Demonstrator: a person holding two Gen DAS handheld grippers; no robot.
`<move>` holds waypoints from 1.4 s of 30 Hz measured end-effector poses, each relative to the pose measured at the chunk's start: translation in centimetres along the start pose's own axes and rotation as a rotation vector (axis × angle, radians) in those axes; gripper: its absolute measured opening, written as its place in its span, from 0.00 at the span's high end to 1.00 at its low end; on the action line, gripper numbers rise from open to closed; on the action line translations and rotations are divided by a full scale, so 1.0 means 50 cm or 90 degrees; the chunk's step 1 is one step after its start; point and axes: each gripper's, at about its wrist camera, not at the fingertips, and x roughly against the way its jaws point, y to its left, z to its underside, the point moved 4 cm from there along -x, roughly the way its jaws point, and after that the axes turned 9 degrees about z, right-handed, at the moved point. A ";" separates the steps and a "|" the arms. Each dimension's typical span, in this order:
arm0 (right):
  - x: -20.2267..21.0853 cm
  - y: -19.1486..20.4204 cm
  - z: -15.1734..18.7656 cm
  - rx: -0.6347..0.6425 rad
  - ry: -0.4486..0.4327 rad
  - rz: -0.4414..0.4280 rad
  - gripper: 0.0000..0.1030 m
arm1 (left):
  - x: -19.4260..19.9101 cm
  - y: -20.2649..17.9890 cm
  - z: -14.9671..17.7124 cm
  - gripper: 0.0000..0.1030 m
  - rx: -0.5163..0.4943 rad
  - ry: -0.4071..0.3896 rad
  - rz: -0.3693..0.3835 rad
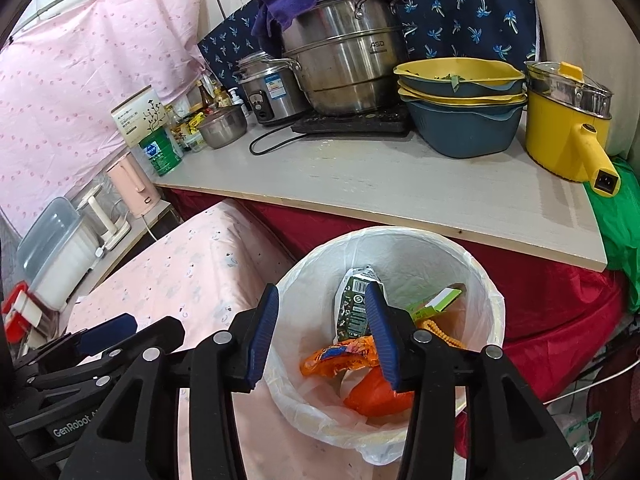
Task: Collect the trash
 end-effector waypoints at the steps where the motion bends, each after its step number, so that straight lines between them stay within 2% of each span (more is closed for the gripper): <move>1: 0.004 0.001 0.000 0.001 -0.001 -0.001 0.54 | 0.003 0.000 0.001 0.33 -0.001 -0.001 -0.002; 4: 0.017 0.004 0.001 0.004 -0.006 -0.002 0.50 | 0.013 0.003 0.004 0.32 -0.004 -0.006 -0.012; 8: 0.032 0.010 0.006 0.014 -0.013 0.006 0.44 | 0.028 0.010 0.010 0.22 -0.006 -0.017 -0.025; 13: 0.048 0.013 0.014 0.023 -0.015 0.015 0.39 | 0.042 0.020 0.020 0.21 -0.006 -0.018 -0.032; 15: 0.056 0.015 0.019 0.031 -0.015 0.026 0.36 | 0.049 0.027 0.026 0.15 -0.006 -0.021 -0.037; 21: 0.073 0.009 0.036 0.047 -0.011 0.057 0.19 | 0.064 0.051 0.045 0.13 -0.006 -0.024 -0.068; 32: 0.094 0.022 0.092 0.108 0.016 0.103 0.16 | 0.083 0.095 0.087 0.12 -0.004 -0.014 -0.125; 36: 0.104 0.029 0.116 0.125 0.021 0.118 0.06 | 0.091 0.105 0.107 0.12 -0.011 -0.005 -0.141; 42: 0.126 0.033 0.150 0.137 0.024 0.131 0.07 | 0.099 0.106 0.146 0.12 -0.041 0.008 -0.157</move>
